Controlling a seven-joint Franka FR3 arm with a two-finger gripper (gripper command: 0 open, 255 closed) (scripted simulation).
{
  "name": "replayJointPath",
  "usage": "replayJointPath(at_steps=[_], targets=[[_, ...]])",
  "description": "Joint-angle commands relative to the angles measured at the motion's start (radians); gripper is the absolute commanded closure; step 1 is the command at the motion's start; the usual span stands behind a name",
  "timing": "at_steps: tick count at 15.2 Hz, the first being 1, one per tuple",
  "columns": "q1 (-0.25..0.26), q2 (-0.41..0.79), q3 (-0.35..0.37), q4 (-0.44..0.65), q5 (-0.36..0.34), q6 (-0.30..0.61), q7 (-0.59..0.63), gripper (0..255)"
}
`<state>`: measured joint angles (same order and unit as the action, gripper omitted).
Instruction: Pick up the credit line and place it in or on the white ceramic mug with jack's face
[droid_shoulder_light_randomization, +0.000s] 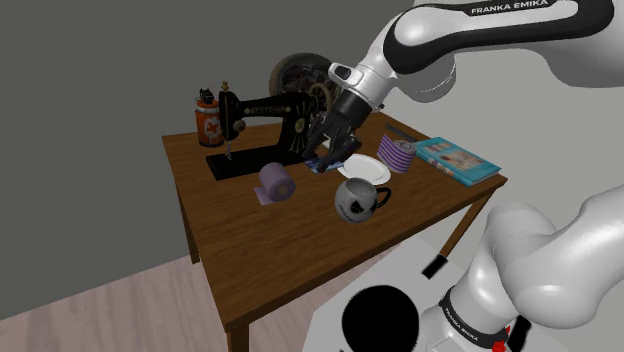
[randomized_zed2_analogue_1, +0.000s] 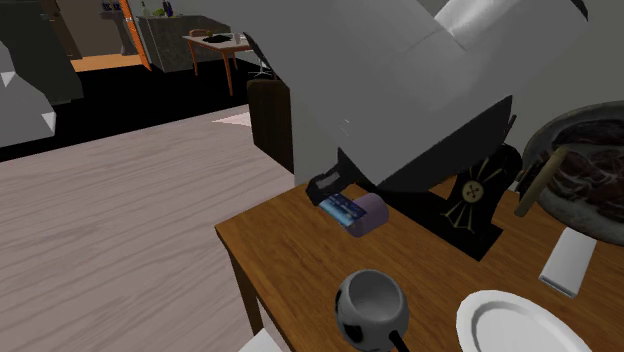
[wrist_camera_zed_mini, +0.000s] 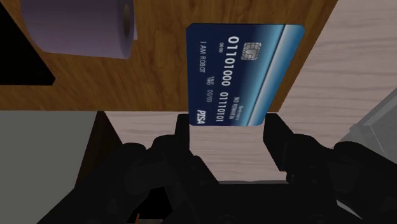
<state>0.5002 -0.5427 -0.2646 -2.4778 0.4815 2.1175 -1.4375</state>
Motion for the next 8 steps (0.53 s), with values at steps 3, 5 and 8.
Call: replayJointPath(at_steps=[3, 5, 8], targets=[[-0.064, -0.103, -0.055, -0.049, -0.064, -0.085, -0.041, 255], [-0.097, -0.146, -0.084, -0.064, -0.097, -0.129, -0.063, 255], [-0.147, -0.203, -0.132, -0.076, -0.149, -0.198, -0.100, 255]])
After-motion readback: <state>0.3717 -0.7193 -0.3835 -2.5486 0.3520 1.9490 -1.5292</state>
